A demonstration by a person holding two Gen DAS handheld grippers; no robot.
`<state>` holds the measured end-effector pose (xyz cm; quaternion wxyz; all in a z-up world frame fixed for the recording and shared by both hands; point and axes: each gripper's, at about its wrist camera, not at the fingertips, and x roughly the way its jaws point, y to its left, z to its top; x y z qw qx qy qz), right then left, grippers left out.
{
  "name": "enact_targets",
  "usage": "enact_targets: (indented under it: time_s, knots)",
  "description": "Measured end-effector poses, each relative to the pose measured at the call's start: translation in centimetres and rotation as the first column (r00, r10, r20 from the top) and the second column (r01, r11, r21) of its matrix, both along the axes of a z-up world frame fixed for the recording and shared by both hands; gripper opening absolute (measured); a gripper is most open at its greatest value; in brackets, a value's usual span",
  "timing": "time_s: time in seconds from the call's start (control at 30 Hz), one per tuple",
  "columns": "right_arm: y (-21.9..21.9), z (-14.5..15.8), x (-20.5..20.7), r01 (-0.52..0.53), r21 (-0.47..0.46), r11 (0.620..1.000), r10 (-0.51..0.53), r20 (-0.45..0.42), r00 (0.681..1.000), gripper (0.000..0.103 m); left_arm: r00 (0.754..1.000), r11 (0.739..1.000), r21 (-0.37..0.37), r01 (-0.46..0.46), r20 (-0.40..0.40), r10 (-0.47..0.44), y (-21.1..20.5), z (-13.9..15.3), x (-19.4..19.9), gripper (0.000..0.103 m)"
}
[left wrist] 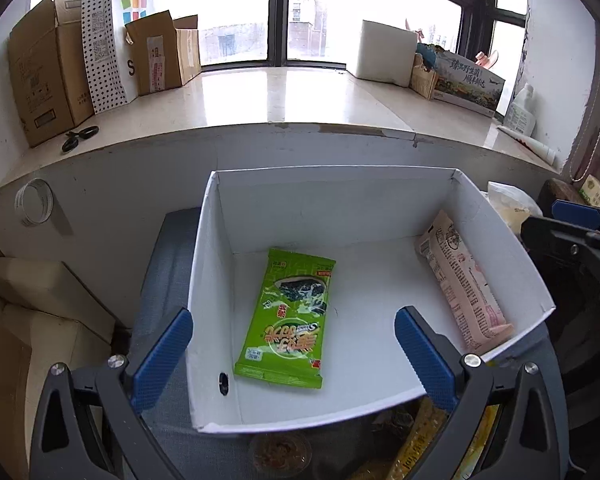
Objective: Organize snacks
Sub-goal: 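Lower both held packets into the white box and open both tools, then grasp the yellow Lay's round packet with the right tool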
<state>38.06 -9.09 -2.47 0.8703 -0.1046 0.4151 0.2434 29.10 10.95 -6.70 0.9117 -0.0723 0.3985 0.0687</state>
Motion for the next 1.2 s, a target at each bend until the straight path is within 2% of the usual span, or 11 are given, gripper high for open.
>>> enact_targets:
  time_s: [0.1,0.27,0.4,0.53,0.63,0.73,0.77,0.83,0.9,1.03,1.2]
  knots:
    - [-1.5,2.0,-2.6,0.012,0.05,0.999,-0.016,0.074,0.997,0.103,0.999,1.0,-0.024,0.01,0.03,-0.01,0.0,0.9,-2.5,0.103]
    - [-4.2,5.1,-7.9,-0.025,0.217,0.976,-0.016,0.182,0.983,0.103,0.993,0.998,-0.039,0.057,0.109,-0.052,-0.1,2.8,-6.9,0.103]
    - [-5.6,6.0,-12.4,-0.075,0.278,0.958,0.015,0.211,0.977,0.103,0.988,0.995,-0.056,0.078,0.141,-0.069,-0.5,4.2,-11.3,0.103]
    - [-6.6,4.9,-16.4,-0.082,0.294,0.952,0.019,0.214,0.977,0.103,0.99,0.997,-0.034,0.068,0.129,-0.063,-1.6,4.7,-15.8,0.103]
    - [-6.6,2.6,-19.4,-0.091,0.284,0.954,0.039,0.185,0.982,0.103,0.994,0.999,0.002,0.051,0.096,-0.051,-2.6,3.7,-18.6,0.103]
    - [-6.3,-0.5,-21.5,-0.103,0.315,0.943,0.067,0.123,0.99,0.103,0.996,0.998,-0.04,0.047,0.074,-0.044,-3.0,2.3,-20.9,0.103]
    - [-6.0,-1.7,-21.7,-0.122,0.311,0.943,0.095,0.099,0.99,0.103,0.997,0.998,-0.047,0.045,0.069,-0.042,-3.1,1.9,-21.5,0.103]
    - [-4.9,-3.7,-21.6,-0.135,0.235,0.963,0.128,0.044,0.991,0.103,0.998,0.998,-0.047,0.041,0.056,-0.039,-3.3,1.5,-22.2,0.103]
    - [-4.2,-4.7,-21.5,-0.139,0.181,0.974,0.132,0.052,0.99,0.103,0.998,0.999,-0.035,0.039,0.051,-0.037,-3.3,1.3,-22.5,0.103]
    - [-2.4,-6.2,-19.6,-0.161,0.167,0.973,0.165,-0.009,0.986,0.103,0.998,0.998,-0.039,0.04,0.045,-0.039,-3.4,0.8,-22.7,0.103]
    - [0.7,-7.6,-17.9,-0.228,0.062,0.972,0.228,0.002,0.974,0.103,0.998,0.999,-0.02,0.045,0.039,-0.044,-3.4,0.6,-23.0,0.103]
